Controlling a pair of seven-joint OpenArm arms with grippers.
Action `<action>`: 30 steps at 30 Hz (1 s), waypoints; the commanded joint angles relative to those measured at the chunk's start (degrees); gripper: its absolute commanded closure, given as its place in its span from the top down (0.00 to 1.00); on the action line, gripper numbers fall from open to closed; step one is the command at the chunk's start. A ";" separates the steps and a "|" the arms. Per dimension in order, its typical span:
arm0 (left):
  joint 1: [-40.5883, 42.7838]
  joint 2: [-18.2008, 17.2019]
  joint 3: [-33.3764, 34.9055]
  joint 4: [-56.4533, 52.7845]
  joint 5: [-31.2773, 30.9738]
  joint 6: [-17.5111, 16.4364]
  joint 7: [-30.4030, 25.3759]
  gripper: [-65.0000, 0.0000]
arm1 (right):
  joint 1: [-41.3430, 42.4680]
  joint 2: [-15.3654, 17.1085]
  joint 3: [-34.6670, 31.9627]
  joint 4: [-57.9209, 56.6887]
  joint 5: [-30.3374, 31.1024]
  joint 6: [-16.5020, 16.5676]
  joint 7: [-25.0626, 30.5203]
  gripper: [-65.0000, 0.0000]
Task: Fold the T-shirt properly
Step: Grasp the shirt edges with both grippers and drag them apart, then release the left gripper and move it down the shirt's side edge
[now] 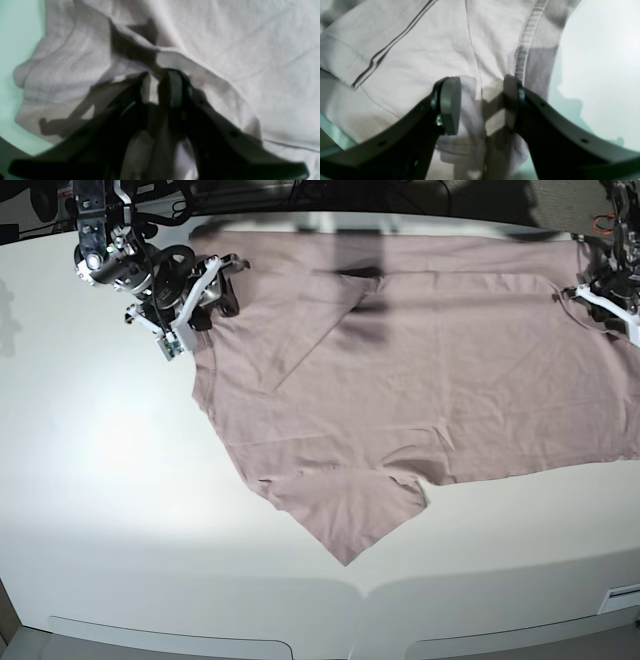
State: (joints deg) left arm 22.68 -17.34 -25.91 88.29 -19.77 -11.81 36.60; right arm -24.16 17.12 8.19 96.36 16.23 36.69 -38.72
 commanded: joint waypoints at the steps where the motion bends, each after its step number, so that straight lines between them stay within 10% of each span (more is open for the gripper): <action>1: 0.02 -0.44 -0.20 0.70 -0.26 -0.24 1.14 0.20 | -0.50 0.68 1.09 -0.17 -2.16 -1.14 -3.41 0.44; 30: 0.35 -0.48 -0.20 7.37 3.52 -0.39 5.42 0.20 | -3.48 4.61 7.30 -0.17 -2.10 -1.16 -5.03 0.44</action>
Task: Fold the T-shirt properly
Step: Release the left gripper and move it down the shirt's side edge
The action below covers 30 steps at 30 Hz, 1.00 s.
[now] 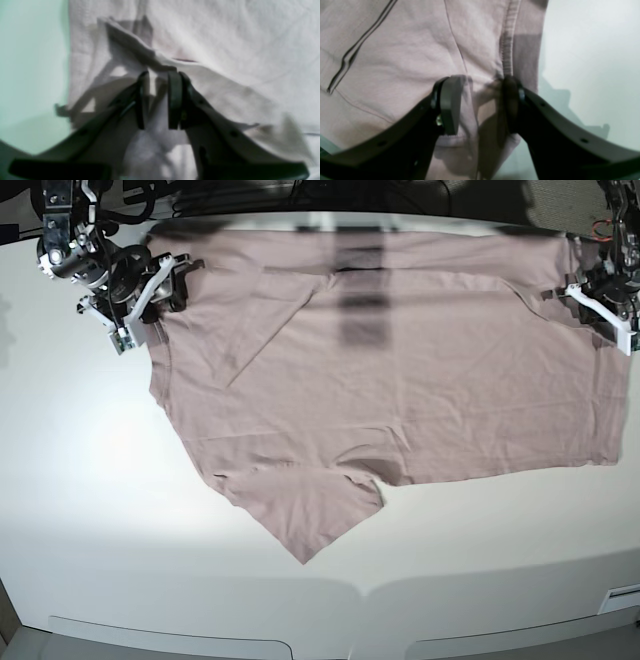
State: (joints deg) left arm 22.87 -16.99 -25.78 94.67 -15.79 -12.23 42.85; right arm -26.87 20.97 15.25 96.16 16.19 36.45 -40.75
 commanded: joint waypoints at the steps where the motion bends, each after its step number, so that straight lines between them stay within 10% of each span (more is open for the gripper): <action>1: 0.15 -0.83 -0.33 0.96 1.46 0.02 -0.83 0.20 | -0.76 0.76 0.24 0.02 -2.05 -0.92 -2.99 0.44; 30: 0.00 -2.38 -0.35 -0.85 4.92 0.22 -3.85 0.20 | -0.59 0.92 0.24 0.04 0.74 -0.87 -3.17 0.44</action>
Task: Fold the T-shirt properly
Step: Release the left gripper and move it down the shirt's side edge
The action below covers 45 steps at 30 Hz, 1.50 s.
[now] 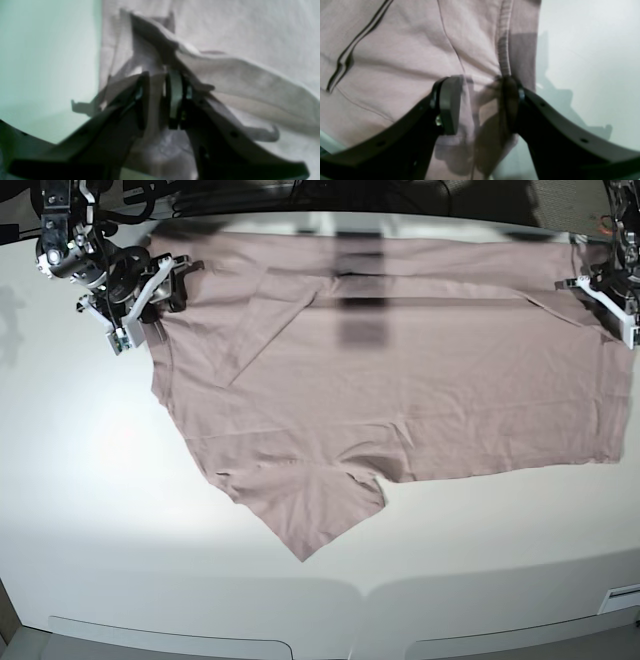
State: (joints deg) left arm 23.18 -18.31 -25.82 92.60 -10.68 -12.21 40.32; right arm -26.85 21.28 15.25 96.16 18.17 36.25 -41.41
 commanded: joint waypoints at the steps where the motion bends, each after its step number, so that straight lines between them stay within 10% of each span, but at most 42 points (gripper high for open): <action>1: -0.31 -1.07 -0.31 2.43 -0.28 0.20 -1.29 0.20 | -0.61 0.61 0.24 0.17 -1.25 -0.68 -2.34 0.44; 20: -9.51 -7.85 -0.37 7.45 -6.67 -0.09 -1.86 0.20 | -0.59 0.44 0.22 19.82 14.01 -0.61 -2.71 0.44; 29: -25.03 -11.26 -0.28 -10.03 -14.49 -10.67 -6.45 0.20 | -0.48 0.42 0.07 20.72 17.92 -0.61 -3.15 0.47; 45: -29.09 -11.23 -0.28 -17.29 -14.49 -10.99 -8.22 0.20 | -0.48 0.13 0.07 20.72 18.08 -0.61 -2.40 0.47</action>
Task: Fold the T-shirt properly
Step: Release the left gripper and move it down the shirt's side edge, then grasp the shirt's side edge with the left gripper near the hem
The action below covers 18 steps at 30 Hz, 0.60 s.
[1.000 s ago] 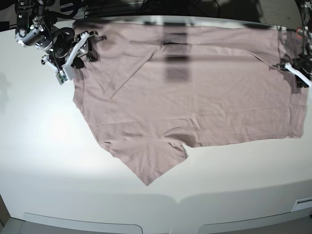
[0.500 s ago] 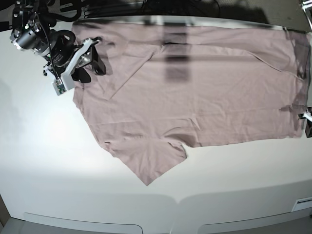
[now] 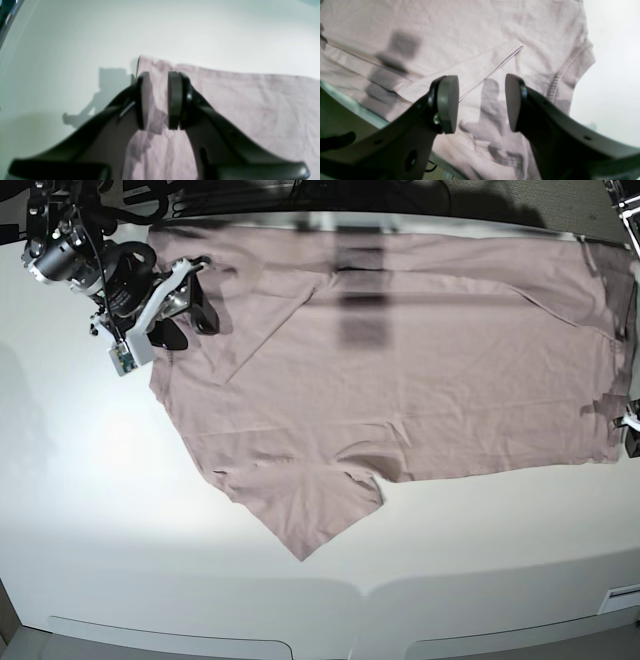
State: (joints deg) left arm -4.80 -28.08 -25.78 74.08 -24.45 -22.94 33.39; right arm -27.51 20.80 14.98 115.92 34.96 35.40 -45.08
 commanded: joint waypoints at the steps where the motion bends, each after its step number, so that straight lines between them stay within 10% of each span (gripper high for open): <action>1: -1.11 -1.46 -0.33 2.01 -0.70 -0.26 -1.25 0.20 | 0.17 0.61 0.33 0.96 1.29 0.24 1.25 0.47; 4: -1.11 -1.46 -0.33 4.42 -0.70 -0.26 0.85 0.26 | 0.17 0.61 0.33 0.96 1.29 0.24 1.25 0.47; 9: -1.11 -1.49 -0.33 6.64 -0.72 -0.24 2.78 0.71 | 0.20 0.61 0.33 0.96 1.29 0.24 1.29 0.47; 18: -1.11 -1.16 -0.33 6.64 -1.31 -0.24 -3.15 0.70 | 0.20 0.61 0.33 0.96 1.33 0.24 1.29 0.47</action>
State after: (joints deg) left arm -4.82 -27.92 -25.78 79.68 -25.08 -22.96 31.90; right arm -27.51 20.80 15.00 115.92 34.98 35.40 -45.08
